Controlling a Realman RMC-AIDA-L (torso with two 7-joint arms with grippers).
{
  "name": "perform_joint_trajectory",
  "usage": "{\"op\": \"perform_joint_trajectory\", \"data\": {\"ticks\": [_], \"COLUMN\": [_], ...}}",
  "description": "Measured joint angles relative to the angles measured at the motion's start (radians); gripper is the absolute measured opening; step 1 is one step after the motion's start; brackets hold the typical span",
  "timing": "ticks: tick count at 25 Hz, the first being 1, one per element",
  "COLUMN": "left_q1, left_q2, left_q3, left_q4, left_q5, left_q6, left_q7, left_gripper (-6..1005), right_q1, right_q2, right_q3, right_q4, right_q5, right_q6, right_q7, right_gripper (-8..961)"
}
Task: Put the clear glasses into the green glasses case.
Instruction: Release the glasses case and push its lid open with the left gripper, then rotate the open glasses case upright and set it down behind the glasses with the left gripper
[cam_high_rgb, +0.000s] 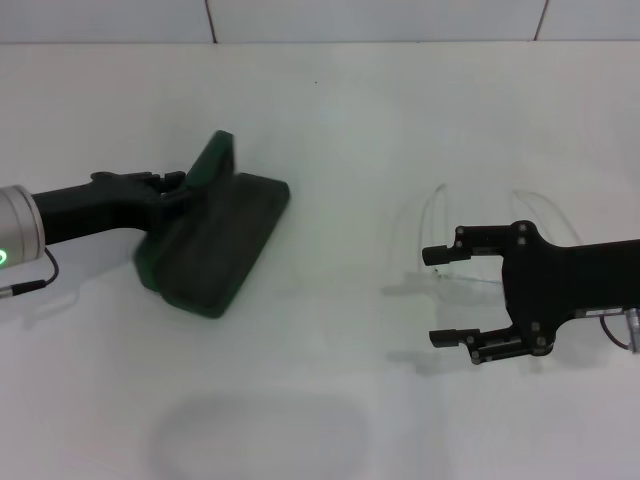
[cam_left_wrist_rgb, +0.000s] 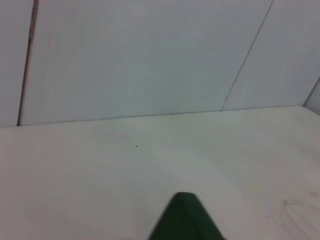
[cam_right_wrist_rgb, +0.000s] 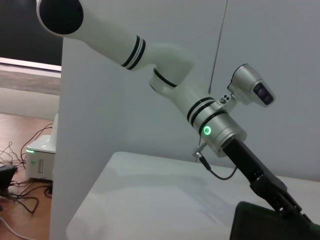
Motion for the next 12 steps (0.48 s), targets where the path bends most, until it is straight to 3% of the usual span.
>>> {"op": "perform_joint_trajectory", "data": {"ticks": [4, 12], "left_q1": [-0.011, -0.030], "left_q2": [0.006, 0.009], "left_q3": [0.000, -0.002], "left_q4": [0.000, 0.047], "left_q5": [0.017, 0.015], "left_q6": [-0.001, -0.001], "left_q7": [0.000, 0.061], "left_gripper": [307, 234], "right_q1": [-0.001, -0.009], "right_q2": [0.000, 0.006], "right_q3": [0.000, 0.001], "right_q4": [0.000, -0.001], "right_q5": [0.000, 0.000], "right_q6": [0.000, 0.000], "right_q7": [-0.002, -0.022], "right_gripper": [739, 738]}}
